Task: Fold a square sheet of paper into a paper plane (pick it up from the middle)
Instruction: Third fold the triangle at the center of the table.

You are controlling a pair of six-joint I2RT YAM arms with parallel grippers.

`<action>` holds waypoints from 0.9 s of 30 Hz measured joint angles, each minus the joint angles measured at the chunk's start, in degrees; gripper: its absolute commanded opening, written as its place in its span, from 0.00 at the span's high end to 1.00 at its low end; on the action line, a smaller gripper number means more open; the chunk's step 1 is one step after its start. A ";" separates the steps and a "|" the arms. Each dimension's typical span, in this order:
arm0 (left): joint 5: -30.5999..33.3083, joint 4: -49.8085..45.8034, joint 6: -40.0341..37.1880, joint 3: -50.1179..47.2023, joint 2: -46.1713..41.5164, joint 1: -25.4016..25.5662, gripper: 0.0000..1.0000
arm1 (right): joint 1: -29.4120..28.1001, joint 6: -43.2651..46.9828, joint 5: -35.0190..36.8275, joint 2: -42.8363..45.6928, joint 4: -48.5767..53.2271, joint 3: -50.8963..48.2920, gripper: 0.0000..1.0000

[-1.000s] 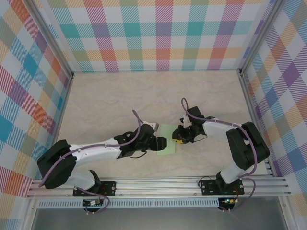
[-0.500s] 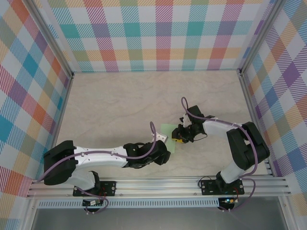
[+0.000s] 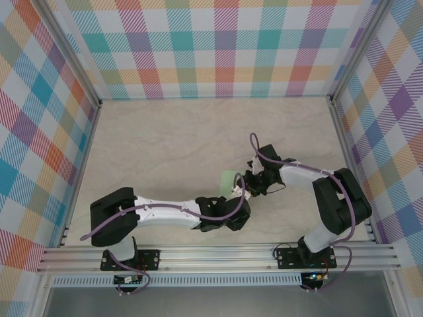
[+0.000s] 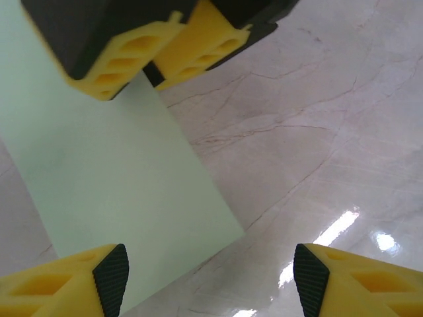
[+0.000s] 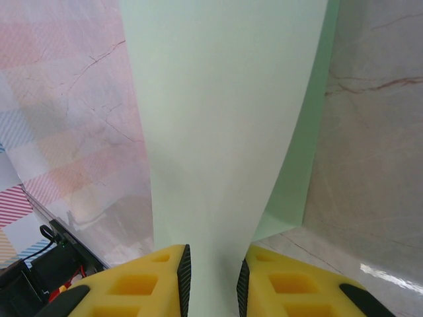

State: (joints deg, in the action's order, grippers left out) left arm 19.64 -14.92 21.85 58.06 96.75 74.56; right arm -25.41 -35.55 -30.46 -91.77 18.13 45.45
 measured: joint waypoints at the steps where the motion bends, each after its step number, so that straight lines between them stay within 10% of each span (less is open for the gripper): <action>1: 0.79 -0.74 -0.20 0.90 0.96 0.35 0.31 | 0.00 0.00 -0.02 0.04 0.02 0.00 0.73; 8: 5.62 -4.50 -0.39 3.41 4.17 0.81 0.35 | 0.00 0.20 -0.20 0.37 1.09 0.74 0.73; 27: 8.85 -4.81 -2.12 4.00 4.17 0.79 0.94 | 0.00 1.84 0.50 0.37 3.13 2.60 0.71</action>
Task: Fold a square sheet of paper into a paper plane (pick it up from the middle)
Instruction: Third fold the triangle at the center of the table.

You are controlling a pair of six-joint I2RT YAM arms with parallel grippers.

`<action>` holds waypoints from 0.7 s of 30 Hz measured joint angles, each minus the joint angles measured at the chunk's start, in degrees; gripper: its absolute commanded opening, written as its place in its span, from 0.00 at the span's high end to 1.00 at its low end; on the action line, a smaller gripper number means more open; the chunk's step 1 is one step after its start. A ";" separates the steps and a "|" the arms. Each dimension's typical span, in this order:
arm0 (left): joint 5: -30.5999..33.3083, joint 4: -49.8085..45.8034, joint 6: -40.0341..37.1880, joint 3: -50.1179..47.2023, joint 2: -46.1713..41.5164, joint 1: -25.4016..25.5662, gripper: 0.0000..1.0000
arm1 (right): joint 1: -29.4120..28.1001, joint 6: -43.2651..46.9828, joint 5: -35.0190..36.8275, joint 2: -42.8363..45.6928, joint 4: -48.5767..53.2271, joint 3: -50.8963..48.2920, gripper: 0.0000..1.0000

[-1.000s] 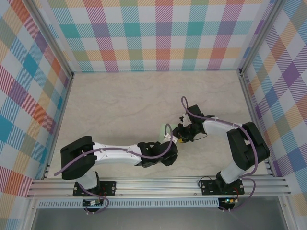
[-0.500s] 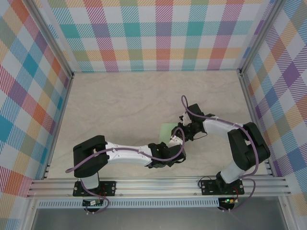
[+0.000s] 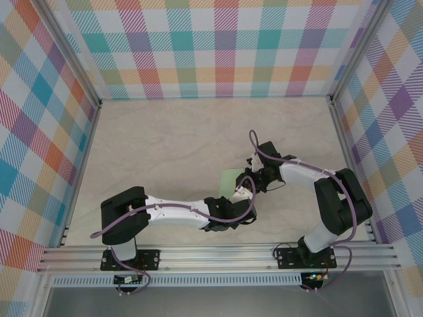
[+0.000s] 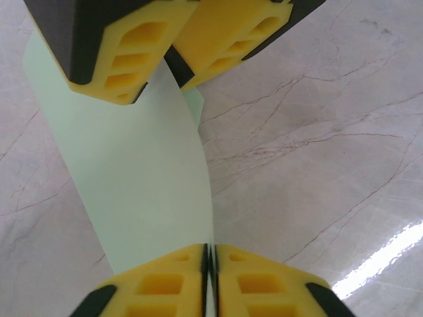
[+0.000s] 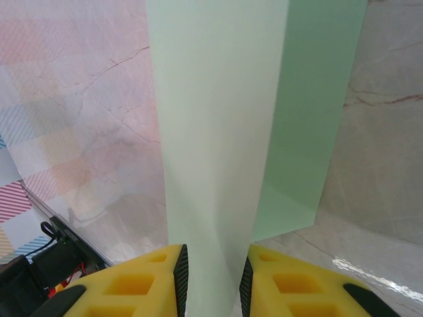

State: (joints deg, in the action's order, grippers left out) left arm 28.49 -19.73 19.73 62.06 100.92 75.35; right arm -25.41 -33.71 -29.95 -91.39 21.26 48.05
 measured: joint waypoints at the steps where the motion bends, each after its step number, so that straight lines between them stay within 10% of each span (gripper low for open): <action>1: -0.15 0.20 0.00 -0.04 0.00 0.00 0.96 | 0.00 0.09 0.15 0.00 0.17 0.09 0.71; 12: -12.94 2.29 -0.04 -3.26 -3.67 -5.31 1.00 | 0.68 0.57 6.43 2.16 5.68 1.62 0.66; 21: -25.44 5.16 0.61 -5.70 -7.69 -12.70 1.00 | 1.03 0.68 5.27 1.40 7.08 7.82 0.84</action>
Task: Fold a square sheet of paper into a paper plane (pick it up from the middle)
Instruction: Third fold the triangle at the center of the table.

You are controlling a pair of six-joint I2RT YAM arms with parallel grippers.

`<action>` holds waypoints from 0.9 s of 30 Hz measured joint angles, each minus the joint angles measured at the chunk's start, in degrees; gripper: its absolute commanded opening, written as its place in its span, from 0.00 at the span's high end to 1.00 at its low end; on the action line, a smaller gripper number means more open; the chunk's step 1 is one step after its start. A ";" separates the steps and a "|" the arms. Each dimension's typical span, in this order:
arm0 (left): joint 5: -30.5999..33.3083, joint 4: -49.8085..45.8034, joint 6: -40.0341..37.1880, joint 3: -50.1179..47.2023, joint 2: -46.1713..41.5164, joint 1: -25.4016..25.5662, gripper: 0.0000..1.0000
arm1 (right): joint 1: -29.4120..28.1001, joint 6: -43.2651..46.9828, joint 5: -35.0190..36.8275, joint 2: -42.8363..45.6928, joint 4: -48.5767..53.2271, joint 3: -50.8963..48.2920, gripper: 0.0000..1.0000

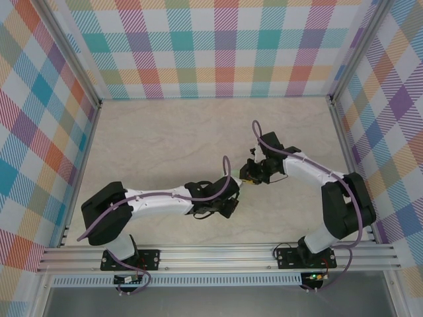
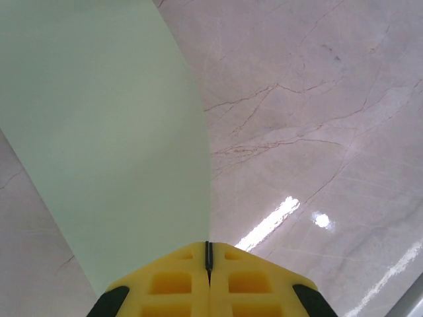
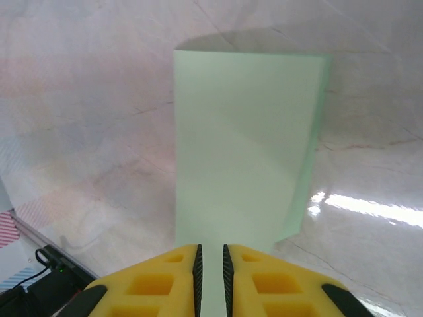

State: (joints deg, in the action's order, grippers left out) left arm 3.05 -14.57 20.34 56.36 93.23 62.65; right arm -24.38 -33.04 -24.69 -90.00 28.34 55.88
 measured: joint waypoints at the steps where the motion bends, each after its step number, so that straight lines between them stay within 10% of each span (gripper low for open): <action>1: -1.22 0.07 0.02 -0.02 -0.07 -0.68 1.00 | 0.00 0.07 -0.72 -1.22 -0.13 0.98 0.84; 27: -14.23 -0.31 0.15 0.48 2.27 -9.73 1.00 | 0.00 5.25 -3.85 -18.34 0.09 5.81 0.86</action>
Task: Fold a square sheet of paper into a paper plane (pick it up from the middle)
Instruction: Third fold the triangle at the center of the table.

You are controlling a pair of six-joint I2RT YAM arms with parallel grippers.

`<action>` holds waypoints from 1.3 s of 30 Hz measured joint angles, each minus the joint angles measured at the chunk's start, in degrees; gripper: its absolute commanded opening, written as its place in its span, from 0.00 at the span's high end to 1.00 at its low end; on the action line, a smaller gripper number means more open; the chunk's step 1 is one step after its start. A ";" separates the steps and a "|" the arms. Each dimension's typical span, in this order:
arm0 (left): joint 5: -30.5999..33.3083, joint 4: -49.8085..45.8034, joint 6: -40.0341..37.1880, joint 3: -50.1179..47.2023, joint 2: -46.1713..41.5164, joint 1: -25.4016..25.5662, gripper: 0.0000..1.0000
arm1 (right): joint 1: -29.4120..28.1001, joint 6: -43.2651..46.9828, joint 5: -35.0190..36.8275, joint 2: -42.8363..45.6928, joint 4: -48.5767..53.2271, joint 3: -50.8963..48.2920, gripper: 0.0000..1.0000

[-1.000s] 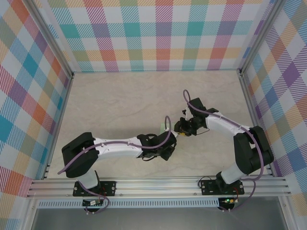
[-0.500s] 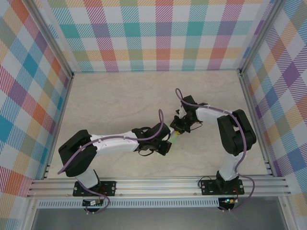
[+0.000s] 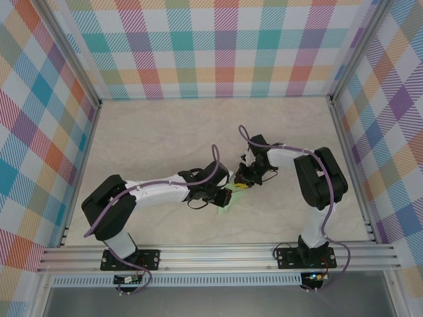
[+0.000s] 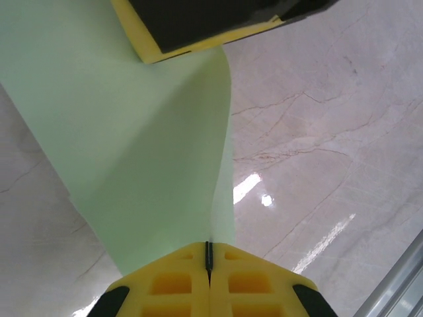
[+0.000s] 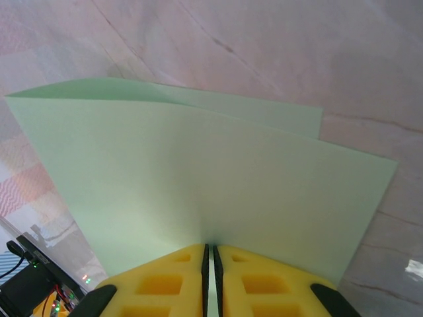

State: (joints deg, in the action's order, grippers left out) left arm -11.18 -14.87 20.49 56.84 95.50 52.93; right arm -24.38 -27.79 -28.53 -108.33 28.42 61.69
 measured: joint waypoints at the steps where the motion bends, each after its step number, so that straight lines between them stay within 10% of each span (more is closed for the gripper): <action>1: -0.28 -0.02 -0.09 0.00 0.17 -0.50 1.00 | 0.00 0.04 0.00 0.00 0.04 0.04 0.86; 39: -4.11 -3.19 -5.33 3.89 6.56 -4.00 0.99 | 0.00 0.42 0.87 -0.55 2.60 1.90 0.83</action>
State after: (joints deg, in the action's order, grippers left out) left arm -15.29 -18.06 15.16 60.73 102.06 48.93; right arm -24.38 -27.38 -27.66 -108.88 31.03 63.59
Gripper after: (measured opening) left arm 0.048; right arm 0.165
